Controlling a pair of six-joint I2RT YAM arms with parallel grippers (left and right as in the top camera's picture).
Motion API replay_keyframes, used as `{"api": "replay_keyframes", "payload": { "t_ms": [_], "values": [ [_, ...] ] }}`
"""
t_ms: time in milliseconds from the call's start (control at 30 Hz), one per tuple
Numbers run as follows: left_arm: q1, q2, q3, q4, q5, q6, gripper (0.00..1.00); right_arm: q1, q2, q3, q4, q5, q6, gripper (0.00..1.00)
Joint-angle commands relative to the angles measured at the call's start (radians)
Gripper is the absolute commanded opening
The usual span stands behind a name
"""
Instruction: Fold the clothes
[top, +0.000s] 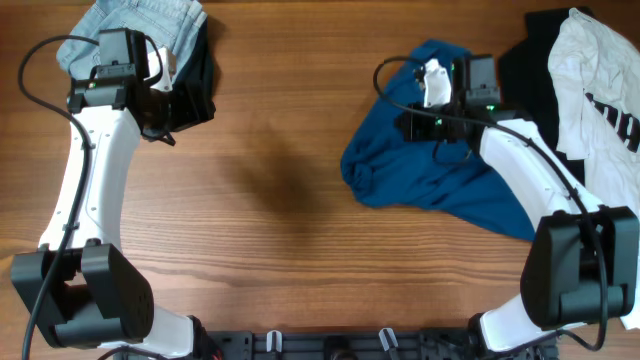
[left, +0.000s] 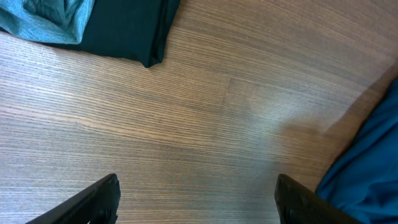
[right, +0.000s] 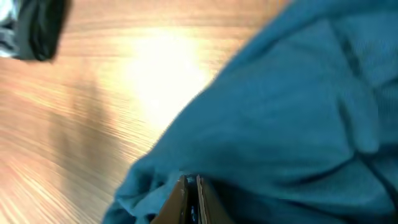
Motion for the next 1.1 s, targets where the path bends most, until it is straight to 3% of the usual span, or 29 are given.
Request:
{"api": "replay_keyframes", "payload": {
  "t_ms": [0, 267, 500, 733, 1067],
  "values": [
    [0.008, 0.01, -0.001, 0.005, 0.001, -0.068, 0.81, 0.003, -0.031, 0.039, -0.007, -0.05, 0.016, 0.04],
    [0.008, 0.01, -0.001, 0.005, 0.001, -0.097, 0.86, 0.025, -0.031, 0.132, -0.083, -0.042, -0.034, 0.04],
    [0.031, 0.01, -0.001, 0.017, 0.002, -0.098, 0.86, 0.141, -0.031, 0.182, -0.114, 0.031, -0.032, 0.04],
    [0.121, 0.006, -0.001, 0.008, 0.002, -0.101, 0.86, 0.301, -0.031, 0.182, -0.121, 0.065, -0.017, 0.04],
    [0.244, 0.0, 0.0, -0.025, 0.002, -0.092, 0.87, 0.66, -0.027, 0.181, -0.128, 0.09, 0.045, 0.04]
  ]
}}
